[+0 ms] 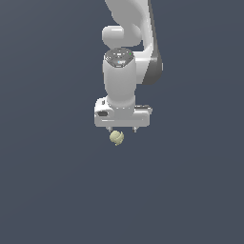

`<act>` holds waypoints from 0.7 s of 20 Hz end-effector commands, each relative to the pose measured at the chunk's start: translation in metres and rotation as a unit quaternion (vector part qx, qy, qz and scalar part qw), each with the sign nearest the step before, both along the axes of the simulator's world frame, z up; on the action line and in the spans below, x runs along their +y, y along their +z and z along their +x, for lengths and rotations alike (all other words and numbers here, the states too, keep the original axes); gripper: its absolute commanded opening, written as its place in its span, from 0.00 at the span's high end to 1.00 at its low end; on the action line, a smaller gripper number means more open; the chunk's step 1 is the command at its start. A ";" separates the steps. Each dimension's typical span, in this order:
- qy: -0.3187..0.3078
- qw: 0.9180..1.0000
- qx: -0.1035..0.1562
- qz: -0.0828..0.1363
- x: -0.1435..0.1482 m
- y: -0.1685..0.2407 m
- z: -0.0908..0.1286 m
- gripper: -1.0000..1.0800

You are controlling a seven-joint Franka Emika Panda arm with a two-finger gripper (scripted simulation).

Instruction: Pick up the object and move it to a goal position.

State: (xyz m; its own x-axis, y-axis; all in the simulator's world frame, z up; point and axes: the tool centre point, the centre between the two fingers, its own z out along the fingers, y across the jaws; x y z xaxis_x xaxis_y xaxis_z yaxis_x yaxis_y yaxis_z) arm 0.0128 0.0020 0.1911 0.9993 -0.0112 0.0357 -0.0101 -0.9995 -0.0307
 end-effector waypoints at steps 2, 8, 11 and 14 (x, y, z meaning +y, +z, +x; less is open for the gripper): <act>0.000 1.000 0.000 0.000 0.001 0.000 0.000 0.04; -0.008 1.000 -0.008 0.008 0.008 0.011 0.004 0.04; -0.009 1.000 -0.010 0.009 0.010 0.015 0.005 0.04; -0.010 1.000 -0.009 0.009 0.009 0.013 0.005 0.04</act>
